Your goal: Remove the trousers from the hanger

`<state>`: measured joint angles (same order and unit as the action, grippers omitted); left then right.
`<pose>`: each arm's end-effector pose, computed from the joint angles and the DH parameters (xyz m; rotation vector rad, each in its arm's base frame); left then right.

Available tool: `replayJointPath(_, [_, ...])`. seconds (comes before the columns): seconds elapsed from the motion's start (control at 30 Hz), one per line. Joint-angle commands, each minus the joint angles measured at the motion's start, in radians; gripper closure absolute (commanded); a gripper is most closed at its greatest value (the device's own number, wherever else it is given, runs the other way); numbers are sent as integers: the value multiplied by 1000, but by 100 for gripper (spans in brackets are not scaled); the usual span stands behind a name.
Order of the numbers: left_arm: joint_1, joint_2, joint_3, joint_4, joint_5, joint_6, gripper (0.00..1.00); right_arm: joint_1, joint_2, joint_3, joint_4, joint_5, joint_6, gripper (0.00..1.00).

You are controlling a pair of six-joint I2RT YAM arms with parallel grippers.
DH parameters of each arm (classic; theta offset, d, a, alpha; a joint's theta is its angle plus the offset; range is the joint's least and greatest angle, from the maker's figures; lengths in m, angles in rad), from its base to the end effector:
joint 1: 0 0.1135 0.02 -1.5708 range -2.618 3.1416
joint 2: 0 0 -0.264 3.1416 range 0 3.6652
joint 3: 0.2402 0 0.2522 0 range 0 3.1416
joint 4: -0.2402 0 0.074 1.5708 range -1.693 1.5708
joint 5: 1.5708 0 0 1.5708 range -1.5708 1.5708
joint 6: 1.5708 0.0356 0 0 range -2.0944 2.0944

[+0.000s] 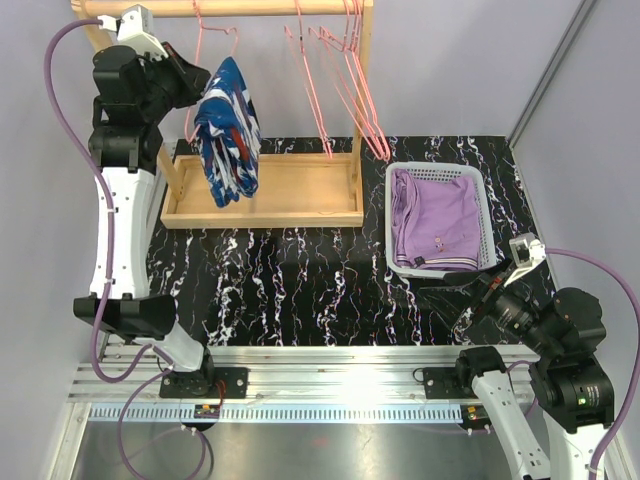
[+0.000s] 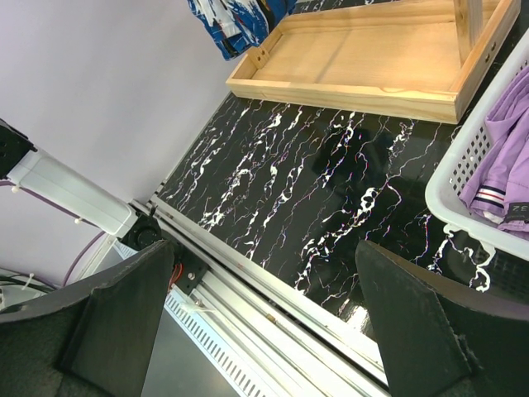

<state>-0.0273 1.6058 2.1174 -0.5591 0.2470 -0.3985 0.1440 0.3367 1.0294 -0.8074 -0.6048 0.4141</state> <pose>0.3215 -0.0175 0.5444 -0.1112 1.6388 -0.5266 0.0205 0.0234 0.3915 -0.2377 1.7350 0.9202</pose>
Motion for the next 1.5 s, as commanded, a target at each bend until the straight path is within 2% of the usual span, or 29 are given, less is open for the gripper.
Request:
replayJointPath(0.0, [-5,-84,21,287,49,-16,100,2,12,11,24,10,-11,1])
replayJointPath(0.3, [-10,-104,-2,312,51,-25,100,3,22,6,40,22,-17,1])
replayJointPath(0.43, [-11,-136,-83,367,61,-42,100,3,19,11,33,31,-23,1])
replayJointPath(0.7, [-20,-201,-115,415,74,-60,100,3,22,11,31,34,-31,1])
replayJointPath(1.07, [-20,-326,-227,473,123,-137,100,14,108,107,63,105,-121,1])
replayJointPath(1.2, [-23,-391,-333,495,132,-166,100,69,209,161,108,-23,-121,1])
replayJointPath(1.33, [-51,-501,-465,507,118,-183,100,160,291,140,259,-142,-72,1])
replayJointPath(1.47, [-57,-651,-631,537,80,-212,100,271,424,167,295,-86,-72,0])
